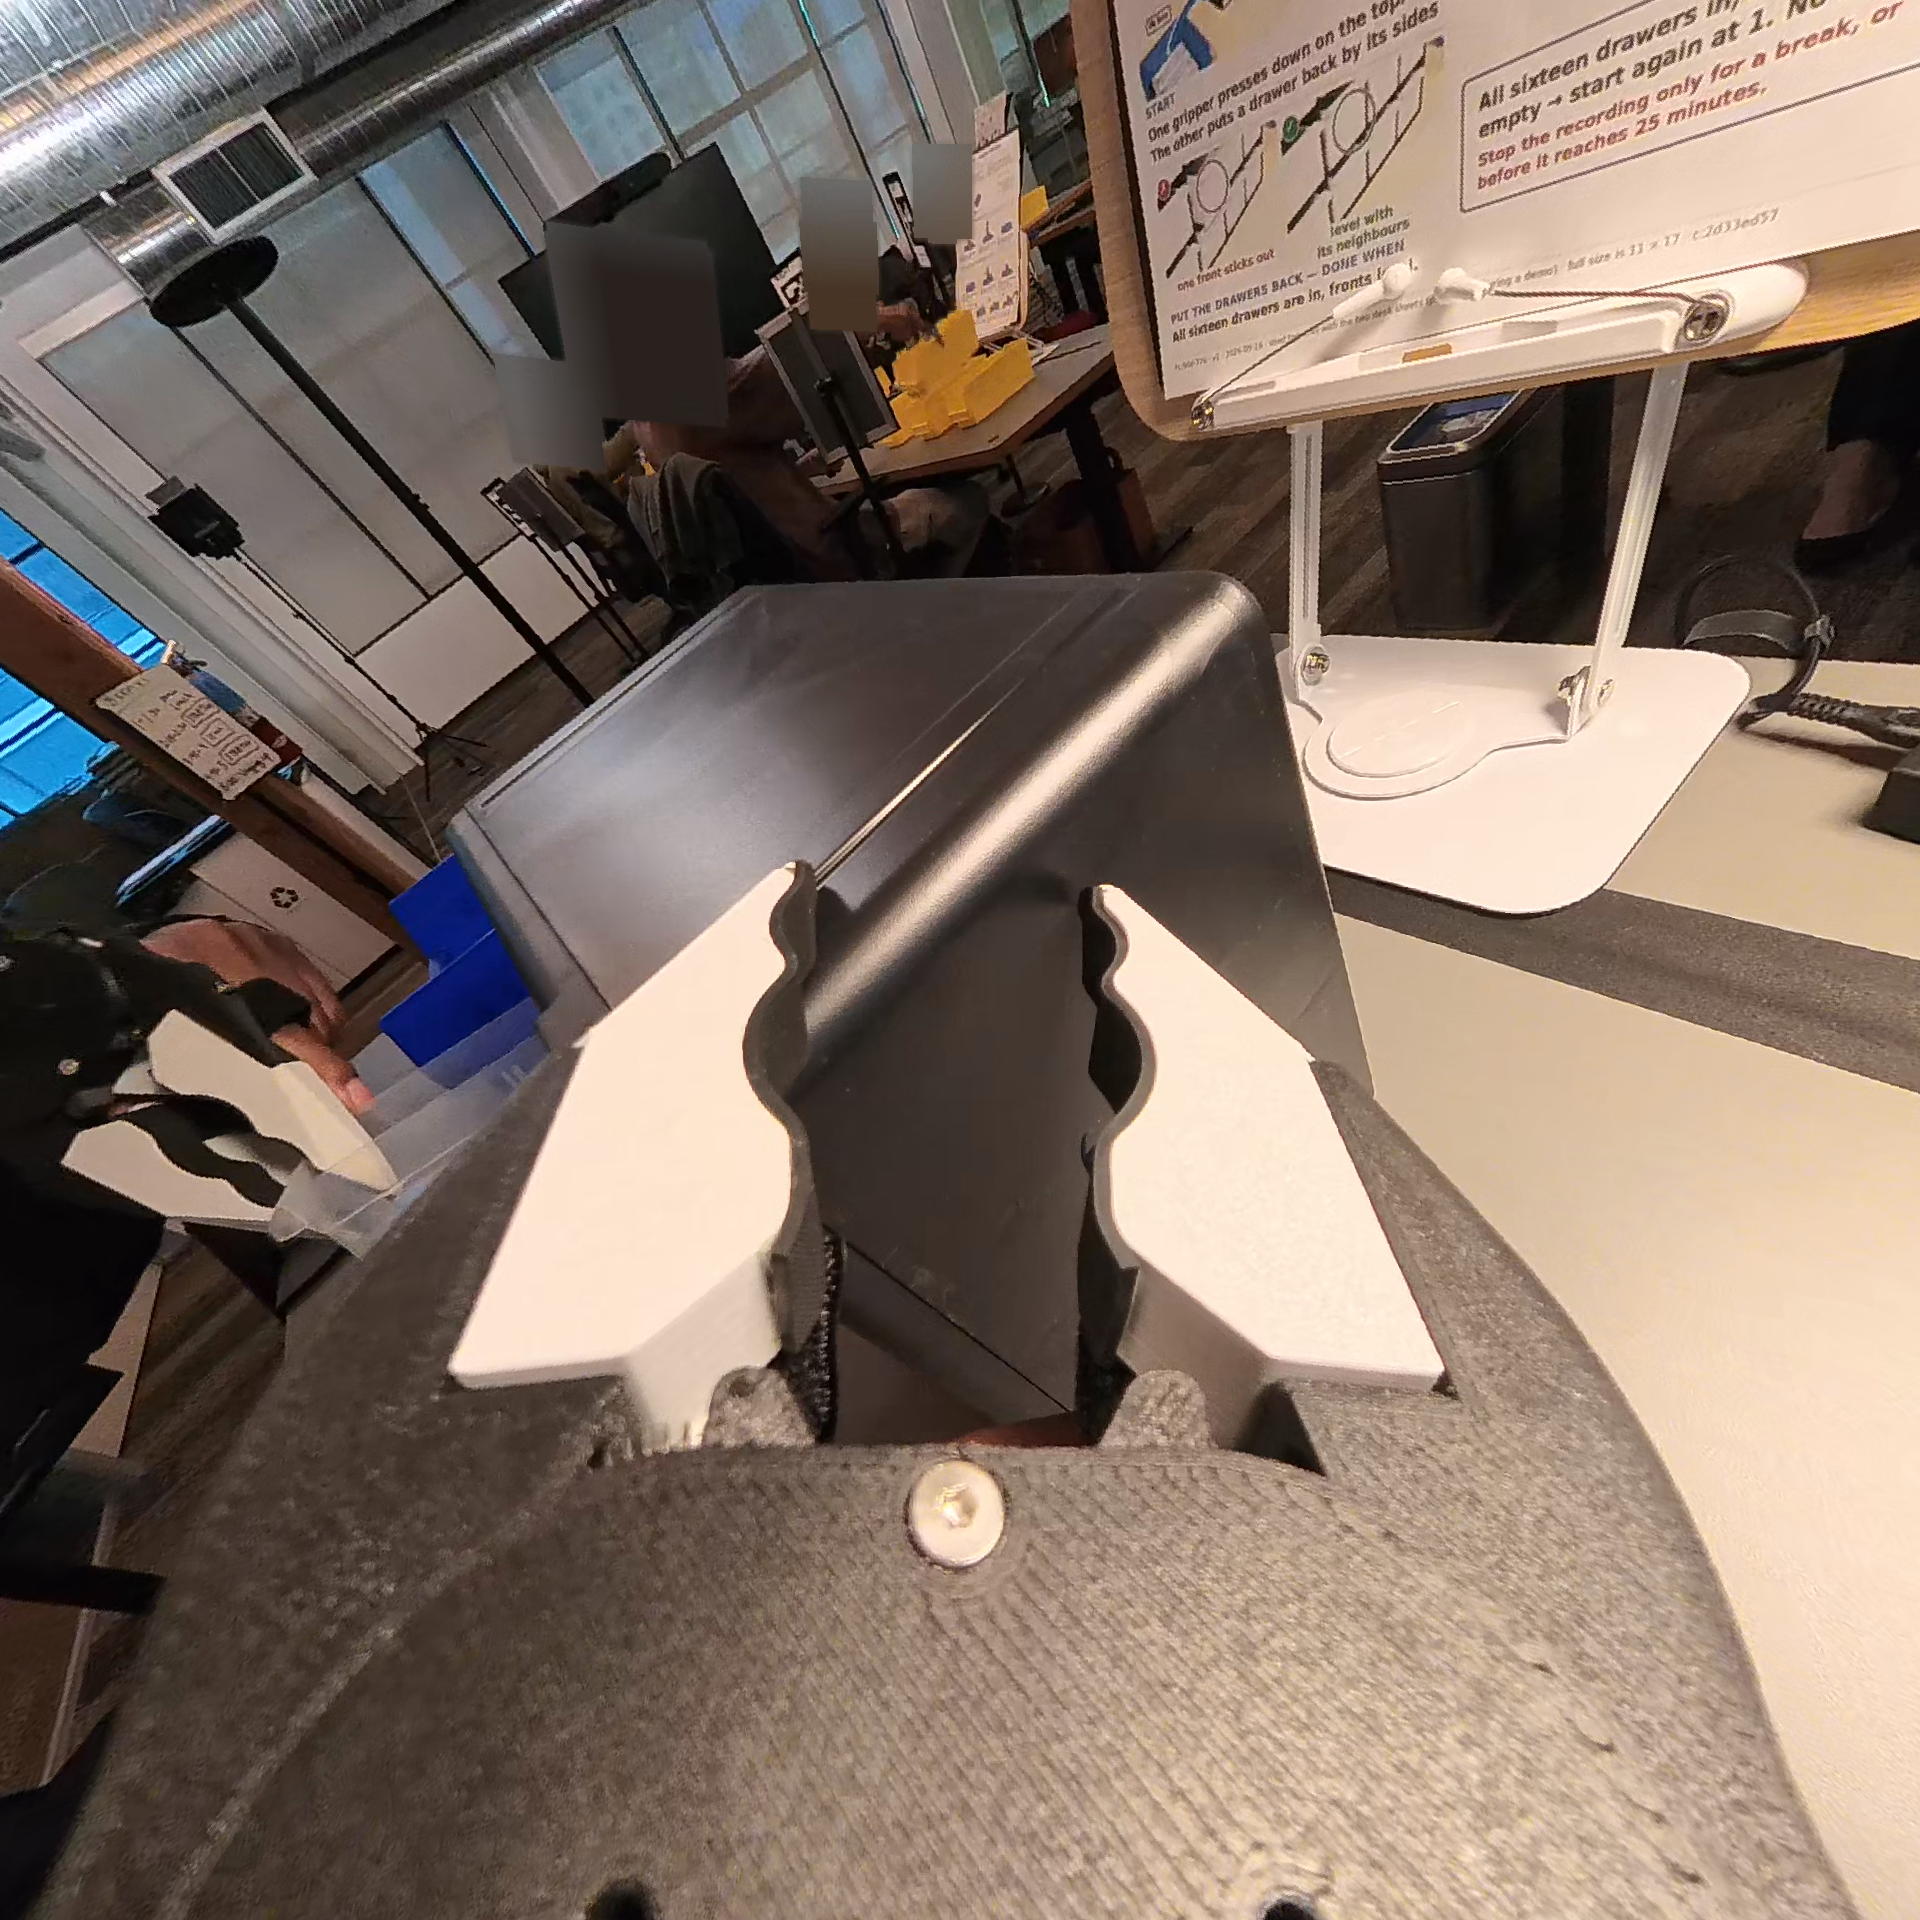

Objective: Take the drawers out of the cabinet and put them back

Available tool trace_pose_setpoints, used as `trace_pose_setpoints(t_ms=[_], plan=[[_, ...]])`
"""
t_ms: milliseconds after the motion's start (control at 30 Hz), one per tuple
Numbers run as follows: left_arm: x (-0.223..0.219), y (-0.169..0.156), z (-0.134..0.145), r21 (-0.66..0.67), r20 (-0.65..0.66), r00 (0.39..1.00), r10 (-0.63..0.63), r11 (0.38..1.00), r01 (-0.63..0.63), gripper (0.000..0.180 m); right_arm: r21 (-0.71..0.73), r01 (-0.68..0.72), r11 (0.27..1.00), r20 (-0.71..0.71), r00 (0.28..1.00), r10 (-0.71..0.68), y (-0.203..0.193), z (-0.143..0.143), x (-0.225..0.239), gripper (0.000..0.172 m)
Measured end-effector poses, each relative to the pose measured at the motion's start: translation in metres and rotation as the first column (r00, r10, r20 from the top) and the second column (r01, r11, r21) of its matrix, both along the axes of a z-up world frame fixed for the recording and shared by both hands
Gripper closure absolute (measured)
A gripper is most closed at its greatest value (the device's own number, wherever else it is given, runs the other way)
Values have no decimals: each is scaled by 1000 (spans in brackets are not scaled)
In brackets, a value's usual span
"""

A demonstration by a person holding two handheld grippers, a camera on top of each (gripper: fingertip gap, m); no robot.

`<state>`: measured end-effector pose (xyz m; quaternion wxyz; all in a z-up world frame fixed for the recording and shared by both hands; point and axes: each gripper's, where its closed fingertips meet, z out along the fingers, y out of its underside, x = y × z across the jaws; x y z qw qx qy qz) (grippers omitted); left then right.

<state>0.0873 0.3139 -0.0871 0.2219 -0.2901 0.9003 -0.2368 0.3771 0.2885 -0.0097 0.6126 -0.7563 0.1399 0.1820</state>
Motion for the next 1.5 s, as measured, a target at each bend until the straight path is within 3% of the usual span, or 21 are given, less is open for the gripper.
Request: trace_pose_setpoints(t_ms=[400,500,600,700,867,1000,1100,1233,1367,1500], plan=[[11,17,-7,209,15,997,73,975,-74,167,0,1,1000,2,1000,-1,0,0,0,119],[28,27,-8,224,89,990,112,966,-129,165,-1,2,1000,5,1000,-2,0,0,0,119],[55,52,-1,237,248,945,214,932,-273,154,-2,2,1000,8,1000,-2,0,1,0,119],[70,71,10,181,430,856,287,901,-393,137,-3,0,1000,9,1000,0,0,1,-1,119],[58,59,19,54,577,772,266,931,-361,137,-5,-7,1000,15,1000,7,0,1,-1,119],[59,48,5,27,526,812,252,950,-312,158,-5,-10,1000,12,1000,10,0,1,0,119],[77,63,1,69,532,798,283,925,-374,164,-4,-8,1000,12,1000,8,0,1,-1,119],[102,70,-1,9,517,783,344,913,-408,172,-6,-5,1000,18,1000,5,0,1,-1,119],[103,58,-8,-63,532,761,371,914,-401,155,-6,-10,1000,19,1000,10,0,1,-1,119],[83,49,-23,-244,541,689,482,874,-420,149,-5,-15,1000,15,1000,15,0,1,-1,119]])
